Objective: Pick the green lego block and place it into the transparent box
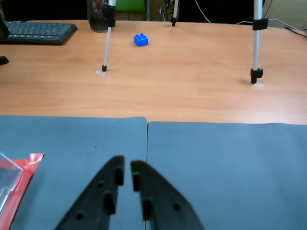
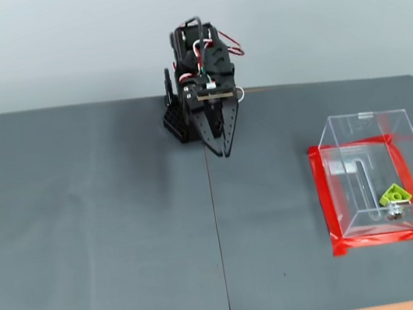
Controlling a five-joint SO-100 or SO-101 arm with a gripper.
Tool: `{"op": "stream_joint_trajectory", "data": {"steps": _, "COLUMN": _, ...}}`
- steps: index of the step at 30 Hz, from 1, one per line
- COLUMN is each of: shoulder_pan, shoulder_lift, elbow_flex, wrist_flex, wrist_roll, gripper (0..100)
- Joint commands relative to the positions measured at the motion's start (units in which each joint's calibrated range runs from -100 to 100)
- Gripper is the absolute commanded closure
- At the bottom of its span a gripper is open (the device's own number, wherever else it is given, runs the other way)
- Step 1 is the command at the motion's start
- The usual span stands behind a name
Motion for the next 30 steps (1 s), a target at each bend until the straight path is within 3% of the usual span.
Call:
{"op": "stream_joint_trajectory", "data": {"steps": 1, "shoulder_pan": 0.5, "shoulder_lift": -0.6, "elbow_flex": 1.0, "wrist_flex": 0.1, "wrist_roll": -0.1, "gripper": 98}}
{"op": "stream_joint_trajectory", "data": {"steps": 30, "shoulder_pan": 3.3, "shoulder_lift": -0.5, "elbow_flex": 28.1, "wrist_flex": 0.2, "wrist_roll": -0.6, "gripper": 98}}
